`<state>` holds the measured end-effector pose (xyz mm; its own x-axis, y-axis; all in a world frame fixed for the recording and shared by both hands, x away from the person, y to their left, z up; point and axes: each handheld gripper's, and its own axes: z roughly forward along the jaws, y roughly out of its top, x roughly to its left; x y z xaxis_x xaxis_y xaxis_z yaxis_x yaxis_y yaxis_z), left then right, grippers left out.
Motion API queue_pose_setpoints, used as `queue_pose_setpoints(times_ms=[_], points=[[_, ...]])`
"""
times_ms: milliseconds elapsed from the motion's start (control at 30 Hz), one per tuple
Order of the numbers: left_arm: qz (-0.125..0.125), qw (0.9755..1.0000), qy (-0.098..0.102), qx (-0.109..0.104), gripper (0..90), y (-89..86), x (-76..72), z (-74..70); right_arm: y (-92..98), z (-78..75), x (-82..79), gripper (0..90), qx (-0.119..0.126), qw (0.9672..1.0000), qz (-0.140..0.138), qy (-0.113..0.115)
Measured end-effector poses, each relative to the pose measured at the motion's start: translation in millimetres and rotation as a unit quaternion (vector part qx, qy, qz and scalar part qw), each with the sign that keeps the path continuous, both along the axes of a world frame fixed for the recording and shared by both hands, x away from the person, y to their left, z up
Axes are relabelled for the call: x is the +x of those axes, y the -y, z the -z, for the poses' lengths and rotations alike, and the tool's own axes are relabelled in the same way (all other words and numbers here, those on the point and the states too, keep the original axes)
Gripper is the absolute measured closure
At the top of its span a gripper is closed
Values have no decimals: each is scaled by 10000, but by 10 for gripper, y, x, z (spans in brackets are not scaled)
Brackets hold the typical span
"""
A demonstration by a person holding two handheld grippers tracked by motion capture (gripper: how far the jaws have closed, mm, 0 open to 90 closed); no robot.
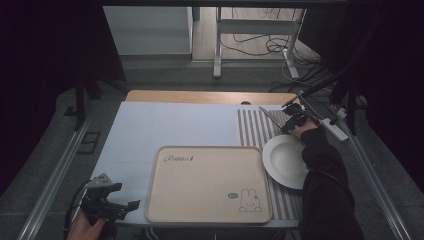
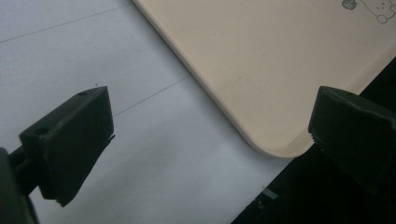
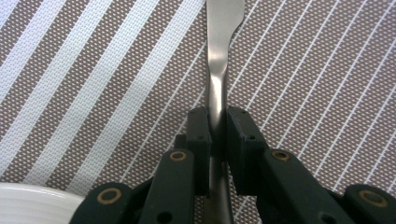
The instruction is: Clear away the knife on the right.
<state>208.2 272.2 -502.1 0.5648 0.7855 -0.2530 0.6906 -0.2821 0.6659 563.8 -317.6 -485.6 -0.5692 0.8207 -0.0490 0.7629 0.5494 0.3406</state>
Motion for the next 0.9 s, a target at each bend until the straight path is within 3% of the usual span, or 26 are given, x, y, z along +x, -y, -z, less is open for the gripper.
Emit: queue_pose_setpoints(times_ms=[267,567,700,900], points=[[-3,10000,-1,-1,11,2,3,1,87,-122,7,805,160,9996,91,208],[-3,10000,-4,-23,12,-1,3,1,239,-392,-11,805,223,9989,223,344],[-2,10000,-13,-15,12,0,6,1,260,-489,-75,804,369,9984,209,380],[-1,10000,-20,-9,12,2,9,2,154,-512,-234,804,587,9976,119,336]])
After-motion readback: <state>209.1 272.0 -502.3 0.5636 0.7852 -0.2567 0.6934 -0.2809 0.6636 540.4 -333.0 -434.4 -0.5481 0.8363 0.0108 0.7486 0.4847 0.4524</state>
